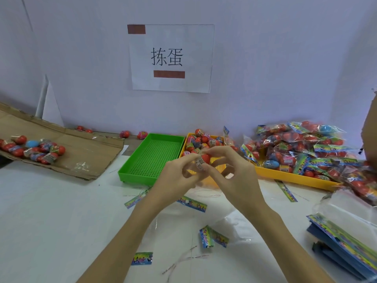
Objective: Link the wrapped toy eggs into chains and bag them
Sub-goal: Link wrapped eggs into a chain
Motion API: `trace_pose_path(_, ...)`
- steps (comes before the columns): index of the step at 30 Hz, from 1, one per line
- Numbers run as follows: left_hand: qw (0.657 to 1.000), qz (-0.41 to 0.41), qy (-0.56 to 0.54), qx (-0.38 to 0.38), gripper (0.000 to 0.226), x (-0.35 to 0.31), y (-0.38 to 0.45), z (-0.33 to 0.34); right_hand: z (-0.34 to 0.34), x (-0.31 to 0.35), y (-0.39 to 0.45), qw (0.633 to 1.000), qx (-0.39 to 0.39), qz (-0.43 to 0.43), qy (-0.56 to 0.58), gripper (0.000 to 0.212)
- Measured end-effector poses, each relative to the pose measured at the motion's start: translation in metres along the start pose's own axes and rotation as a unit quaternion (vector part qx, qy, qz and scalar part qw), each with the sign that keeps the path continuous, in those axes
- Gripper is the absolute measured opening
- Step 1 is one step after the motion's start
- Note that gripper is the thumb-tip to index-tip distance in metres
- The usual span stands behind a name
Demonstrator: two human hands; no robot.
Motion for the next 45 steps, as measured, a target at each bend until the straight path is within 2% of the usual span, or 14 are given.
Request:
trace_pose_path(6, 0.995, 0.055, 0.077, -0.020, 0.014, -0.001, 0.000, 0.000, 0.011, -0.008, -0.002, 0.998, 0.039, -0.028, -0.030, 0.012)
trace_pose_path(9, 0.993, 0.057, 0.100, -0.012, 0.004, -0.001, 0.000, 0.000, 0.020, -0.008, -0.007, 0.997, 0.080, -0.004, -0.019, 0.013)
trace_pose_path(12, 0.994, 0.053, 0.097, 0.000, 0.007, -0.001, -0.001, 0.001, 0.026, -0.005, -0.011, 0.993, 0.118, 0.012, -0.011, 0.014)
trace_pose_path(14, 0.996, 0.044, 0.080, -0.012, 0.008, -0.002, -0.001, -0.001, 0.025, -0.001, -0.010, 0.994, 0.105, 0.010, -0.006, 0.014)
trace_pose_path(17, 0.989, 0.028, 0.099, -0.105, 0.005, 0.004, 0.004, -0.018, 0.019, -0.001, -0.006, 0.999, 0.036, 0.003, 0.013, 0.020)
trace_pose_path(19, 0.980, -0.013, 0.078, -0.183, 0.009, 0.008, 0.005, -0.031, 0.018, -0.004, -0.004, 1.000, 0.020, 0.010, 0.006, 0.021)
trace_pose_path(22, 0.960, -0.085, -0.044, -0.265, 0.018, 0.013, 0.005, -0.043, 0.025, -0.013, -0.005, 0.998, 0.062, 0.023, -0.022, 0.023)
trace_pose_path(24, 0.944, -0.120, -0.113, -0.287, 0.027, 0.015, 0.004, -0.047, 0.032, -0.017, -0.005, 0.994, 0.096, 0.026, -0.051, 0.024)
trace_pose_path(28, 0.940, -0.138, -0.143, -0.276, 0.037, 0.010, 0.004, -0.050, 0.047, -0.019, 0.007, 0.987, 0.124, 0.020, -0.104, 0.028)
trace_pose_path(32, 0.954, -0.136, -0.149, -0.220, 0.048, 0.004, 0.003, -0.045, 0.064, -0.025, 0.041, 0.975, 0.146, 0.028, -0.163, 0.032)
trace_pose_path(37, 0.956, -0.122, -0.155, -0.217, 0.026, 0.005, 0.002, -0.044, 0.091, -0.036, 0.074, 0.943, 0.265, 0.034, -0.197, 0.055)
trace_pose_path(39, 0.953, -0.108, -0.170, -0.226, 0.020, 0.007, 0.003, -0.045, 0.098, -0.043, 0.076, 0.934, 0.296, 0.041, -0.195, 0.052)
trace_pose_path(42, 0.954, -0.102, -0.162, -0.231, 0.018, 0.008, 0.004, -0.045, 0.102, -0.049, 0.073, 0.944, 0.271, 0.057, -0.180, 0.045)
trace_pose_path(45, 0.952, -0.102, -0.171, -0.230, 0.015, 0.006, 0.002, -0.044, 0.097, -0.045, 0.070, 0.965, 0.193, 0.043, -0.172, 0.033)
Point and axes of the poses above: each hand's wrist, its own y-axis towards the middle knuckle, its own z-axis out of the palm, x = y × z, the point moved 2 cm from there along y, towards the middle knuckle, and after that the axes turned 14 degrees about -y, right-handed, at the moved point
